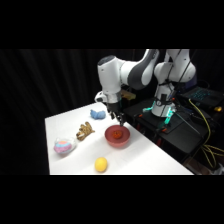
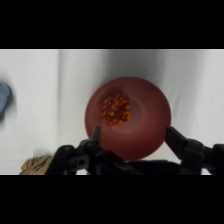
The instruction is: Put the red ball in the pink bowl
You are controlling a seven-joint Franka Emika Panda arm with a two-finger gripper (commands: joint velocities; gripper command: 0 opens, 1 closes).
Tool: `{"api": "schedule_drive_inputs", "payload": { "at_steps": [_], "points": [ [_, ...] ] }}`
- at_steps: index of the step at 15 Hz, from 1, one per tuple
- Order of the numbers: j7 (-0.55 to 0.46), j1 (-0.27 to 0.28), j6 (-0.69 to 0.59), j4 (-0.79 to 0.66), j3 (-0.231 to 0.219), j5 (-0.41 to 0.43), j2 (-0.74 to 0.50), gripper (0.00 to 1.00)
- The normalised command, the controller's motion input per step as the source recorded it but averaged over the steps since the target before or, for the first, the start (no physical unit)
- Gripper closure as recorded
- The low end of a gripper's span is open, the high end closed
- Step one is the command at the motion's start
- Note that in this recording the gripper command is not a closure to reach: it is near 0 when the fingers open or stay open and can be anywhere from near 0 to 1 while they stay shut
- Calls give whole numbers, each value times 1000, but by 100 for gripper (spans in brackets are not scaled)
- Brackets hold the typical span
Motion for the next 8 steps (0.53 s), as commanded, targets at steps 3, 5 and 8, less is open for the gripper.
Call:
{"api": "schedule_drive_inputs", "payload": {
  "at_steps": [3,5,8],
  "points": [
    [67,-30,-13,11,-9,-79,-263,0],
    [82,-19,7,-10,10,-110,-273,0],
    [90,-14,39,-34,21,-108,-252,0]
  ]
}}
